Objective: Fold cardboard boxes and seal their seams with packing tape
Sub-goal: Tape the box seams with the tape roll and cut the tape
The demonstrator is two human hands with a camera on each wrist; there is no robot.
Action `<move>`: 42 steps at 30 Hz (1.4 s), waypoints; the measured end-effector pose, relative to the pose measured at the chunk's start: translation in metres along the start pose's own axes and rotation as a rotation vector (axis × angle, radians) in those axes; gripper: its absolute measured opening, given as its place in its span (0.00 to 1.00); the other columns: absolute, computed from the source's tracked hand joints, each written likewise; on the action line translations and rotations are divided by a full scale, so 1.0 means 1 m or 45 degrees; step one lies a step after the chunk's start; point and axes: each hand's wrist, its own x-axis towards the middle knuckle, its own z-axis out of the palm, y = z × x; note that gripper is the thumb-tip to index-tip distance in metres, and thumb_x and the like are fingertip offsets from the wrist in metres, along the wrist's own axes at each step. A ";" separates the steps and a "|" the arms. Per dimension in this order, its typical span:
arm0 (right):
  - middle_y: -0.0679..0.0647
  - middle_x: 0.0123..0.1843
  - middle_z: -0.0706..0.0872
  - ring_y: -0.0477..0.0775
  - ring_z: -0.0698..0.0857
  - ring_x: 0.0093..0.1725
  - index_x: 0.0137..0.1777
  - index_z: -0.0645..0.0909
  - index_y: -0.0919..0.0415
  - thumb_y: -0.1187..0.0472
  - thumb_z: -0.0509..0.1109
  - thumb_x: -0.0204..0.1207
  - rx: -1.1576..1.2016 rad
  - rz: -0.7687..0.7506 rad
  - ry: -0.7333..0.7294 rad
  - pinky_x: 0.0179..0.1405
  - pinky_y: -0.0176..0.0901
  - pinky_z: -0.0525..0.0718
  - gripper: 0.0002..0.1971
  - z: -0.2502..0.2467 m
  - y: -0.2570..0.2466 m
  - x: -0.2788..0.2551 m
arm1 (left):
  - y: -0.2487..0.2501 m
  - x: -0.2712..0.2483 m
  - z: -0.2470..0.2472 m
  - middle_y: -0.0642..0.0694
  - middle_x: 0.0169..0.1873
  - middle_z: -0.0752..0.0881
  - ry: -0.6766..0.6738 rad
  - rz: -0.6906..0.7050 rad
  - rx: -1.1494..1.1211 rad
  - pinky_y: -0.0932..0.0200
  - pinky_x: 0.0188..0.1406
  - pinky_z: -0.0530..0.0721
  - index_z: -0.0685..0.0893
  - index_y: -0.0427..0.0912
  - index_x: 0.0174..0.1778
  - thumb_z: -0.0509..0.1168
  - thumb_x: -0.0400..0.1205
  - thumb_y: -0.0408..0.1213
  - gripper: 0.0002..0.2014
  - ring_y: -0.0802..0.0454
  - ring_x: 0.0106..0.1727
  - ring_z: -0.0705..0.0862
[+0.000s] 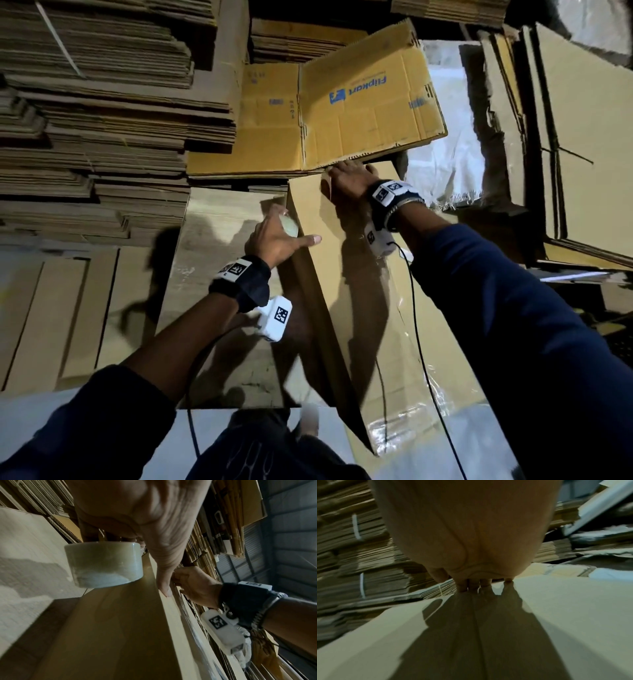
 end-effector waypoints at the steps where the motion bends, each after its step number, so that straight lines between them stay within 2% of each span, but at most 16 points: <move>1: 0.60 0.86 0.68 0.64 0.66 0.86 0.85 0.68 0.56 0.53 0.53 0.92 0.027 -0.010 -0.021 0.84 0.73 0.59 0.23 -0.010 0.000 -0.001 | -0.001 0.000 0.000 0.47 0.69 0.85 0.005 -0.010 -0.015 0.45 0.62 0.84 0.72 0.54 0.72 0.84 0.63 0.68 0.46 0.40 0.65 0.85; 7: 0.62 0.85 0.74 0.63 0.72 0.84 0.85 0.71 0.61 0.55 0.58 0.93 0.556 0.015 0.048 0.81 0.50 0.70 0.23 -0.020 0.023 -0.018 | -0.003 -0.002 0.003 0.46 0.65 0.85 0.032 -0.055 -0.114 0.44 0.63 0.85 0.73 0.55 0.70 0.85 0.60 0.67 0.47 0.39 0.65 0.84; 9: 0.62 0.86 0.72 0.63 0.73 0.83 0.88 0.65 0.58 0.47 0.58 0.92 0.549 -0.018 0.079 0.81 0.51 0.69 0.29 -0.015 0.029 -0.040 | -0.003 -0.003 0.003 0.46 0.64 0.85 0.019 -0.066 -0.142 0.42 0.63 0.85 0.72 0.56 0.69 0.84 0.57 0.69 0.48 0.39 0.64 0.84; 12: 0.62 0.79 0.75 0.65 0.77 0.76 0.83 0.67 0.58 0.37 0.49 0.89 0.278 -0.206 0.023 0.81 0.66 0.72 0.32 0.012 0.029 -0.081 | -0.001 -0.004 0.000 0.47 0.64 0.85 -0.008 -0.065 -0.179 0.41 0.64 0.85 0.72 0.57 0.69 0.82 0.52 0.73 0.52 0.39 0.64 0.84; 14: 0.61 0.90 0.59 0.64 0.61 0.88 0.90 0.54 0.61 0.29 0.35 0.85 0.000 -0.234 -0.061 0.88 0.71 0.57 0.44 0.041 0.028 -0.105 | -0.002 -0.004 0.000 0.46 0.65 0.85 -0.015 -0.066 -0.183 0.41 0.65 0.85 0.72 0.56 0.70 0.80 0.49 0.74 0.54 0.39 0.65 0.83; 16: 0.60 0.93 0.40 0.59 0.42 0.92 0.92 0.39 0.60 0.26 0.26 0.81 -0.153 -0.160 -0.073 0.89 0.65 0.42 0.48 0.069 0.029 -0.128 | -0.001 -0.005 0.000 0.46 0.66 0.85 -0.010 -0.071 -0.195 0.41 0.66 0.85 0.73 0.55 0.71 0.81 0.49 0.74 0.55 0.39 0.65 0.83; 22: 0.56 0.93 0.41 0.54 0.40 0.92 0.92 0.40 0.60 0.30 0.34 0.88 -0.228 -0.138 0.003 0.90 0.64 0.40 0.42 0.113 0.028 -0.207 | -0.001 -0.014 0.004 0.45 0.64 0.86 0.071 -0.077 -0.194 0.44 0.64 0.85 0.74 0.53 0.72 0.85 0.61 0.67 0.46 0.40 0.64 0.84; 24: 0.55 0.94 0.50 0.53 0.48 0.92 0.93 0.47 0.57 0.33 0.37 0.90 -0.204 -0.191 0.023 0.90 0.65 0.46 0.39 0.109 0.028 -0.223 | 0.002 -0.019 0.003 0.45 0.63 0.86 0.090 -0.064 -0.190 0.45 0.63 0.85 0.74 0.53 0.71 0.85 0.62 0.66 0.45 0.39 0.64 0.84; 25: 0.55 0.91 0.61 0.55 0.60 0.90 0.90 0.57 0.54 0.34 0.38 0.90 -0.182 -0.224 0.056 0.88 0.67 0.56 0.36 0.102 0.027 -0.228 | 0.004 -0.023 0.002 0.45 0.63 0.86 0.101 -0.055 -0.174 0.45 0.62 0.84 0.74 0.53 0.70 0.85 0.63 0.66 0.44 0.39 0.64 0.85; 27: 0.55 0.68 0.87 0.60 0.86 0.67 0.71 0.79 0.46 0.35 0.42 0.90 -0.166 -0.223 0.133 0.69 0.61 0.82 0.28 0.084 0.023 -0.232 | 0.009 -0.028 -0.001 0.44 0.64 0.87 0.134 -0.030 -0.109 0.46 0.60 0.84 0.74 0.53 0.70 0.84 0.64 0.65 0.43 0.37 0.64 0.85; 28: 0.55 0.54 0.90 0.61 0.90 0.55 0.61 0.83 0.46 0.34 0.46 0.90 -0.201 -0.185 0.170 0.57 0.57 0.88 0.27 0.075 0.020 -0.232 | 0.012 -0.033 -0.003 0.44 0.65 0.87 0.166 -0.007 -0.072 0.46 0.59 0.83 0.74 0.53 0.70 0.84 0.66 0.64 0.41 0.37 0.65 0.85; 30: 0.57 0.46 0.89 0.64 0.90 0.47 0.56 0.86 0.47 0.34 0.53 0.88 -0.249 -0.093 0.268 0.47 0.54 0.89 0.25 0.061 0.017 -0.226 | 0.018 -0.041 -0.009 0.43 0.63 0.88 0.283 0.038 -0.014 0.47 0.56 0.82 0.77 0.54 0.68 0.82 0.70 0.61 0.35 0.36 0.64 0.86; 33: 0.56 0.46 0.92 0.61 0.90 0.44 0.60 0.88 0.48 0.36 0.60 0.87 -0.042 -0.067 0.451 0.46 0.49 0.89 0.21 0.038 0.007 -0.208 | 0.025 -0.048 -0.021 0.47 0.57 0.91 0.373 0.149 -0.086 0.48 0.53 0.84 0.80 0.58 0.62 0.78 0.74 0.58 0.24 0.37 0.60 0.87; 38: 0.45 0.64 0.89 0.46 0.87 0.64 0.75 0.83 0.53 0.35 0.68 0.84 0.915 -0.108 0.407 0.66 0.46 0.83 0.29 0.001 -0.034 -0.163 | 0.049 -0.050 -0.049 0.52 0.62 0.88 -0.042 0.465 -0.383 0.51 0.60 0.86 0.85 0.55 0.59 0.80 0.72 0.51 0.21 0.51 0.61 0.87; 40: 0.43 0.59 0.93 0.44 0.88 0.59 0.66 0.89 0.51 0.34 0.72 0.80 1.048 -0.108 0.395 0.64 0.47 0.84 0.25 -0.002 -0.045 -0.145 | 0.058 -0.050 -0.057 0.47 0.59 0.90 -0.219 0.510 -0.495 0.52 0.54 0.87 0.86 0.48 0.61 0.81 0.76 0.38 0.19 0.54 0.53 0.89; 42: 0.45 0.43 0.94 0.41 0.90 0.45 0.49 0.93 0.51 0.37 0.76 0.78 1.157 -0.088 0.472 0.50 0.45 0.84 0.18 -0.001 -0.050 -0.134 | 0.060 -0.044 -0.060 0.44 0.55 0.91 -0.290 0.544 -0.521 0.49 0.52 0.89 0.86 0.47 0.62 0.81 0.77 0.34 0.18 0.54 0.49 0.88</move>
